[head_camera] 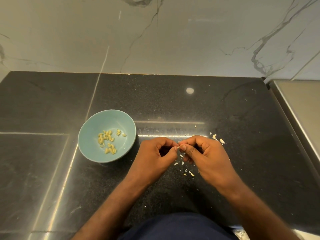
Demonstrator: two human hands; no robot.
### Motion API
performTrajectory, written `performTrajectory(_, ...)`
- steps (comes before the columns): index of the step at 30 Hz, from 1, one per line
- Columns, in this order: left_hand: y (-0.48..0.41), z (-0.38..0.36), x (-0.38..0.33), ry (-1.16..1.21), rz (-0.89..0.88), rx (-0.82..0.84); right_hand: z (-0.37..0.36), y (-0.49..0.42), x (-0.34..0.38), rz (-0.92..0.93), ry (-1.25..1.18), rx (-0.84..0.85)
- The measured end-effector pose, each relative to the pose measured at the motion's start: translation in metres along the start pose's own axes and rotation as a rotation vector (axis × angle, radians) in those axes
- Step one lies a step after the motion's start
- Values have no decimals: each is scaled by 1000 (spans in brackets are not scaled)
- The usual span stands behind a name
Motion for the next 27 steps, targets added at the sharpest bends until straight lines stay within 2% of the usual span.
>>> performTrajectory(10,1,-5,-2,-58,7,0,-4,9,4,17,149,-55)
performTrajectory(16,0,-6,0,-7,51,-18,-7,9,4,50,192,-51)
performTrajectory(19,0,-6,-1,91,95,-32,-10,10,3,67,135,-58)
performTrajectory(27,4,-10,2,466,188,-65,-19,9,-1,71,-200,-50)
Point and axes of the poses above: each hand's wrist, its own y-axis away from the middle knuckle, its own z-axis out of the back of the hand, x = y × z, the point moved 4 cm from there along -y, towards the middle knuckle, and after that the axes turned 14 degrees about x, right-handed, at the moved point
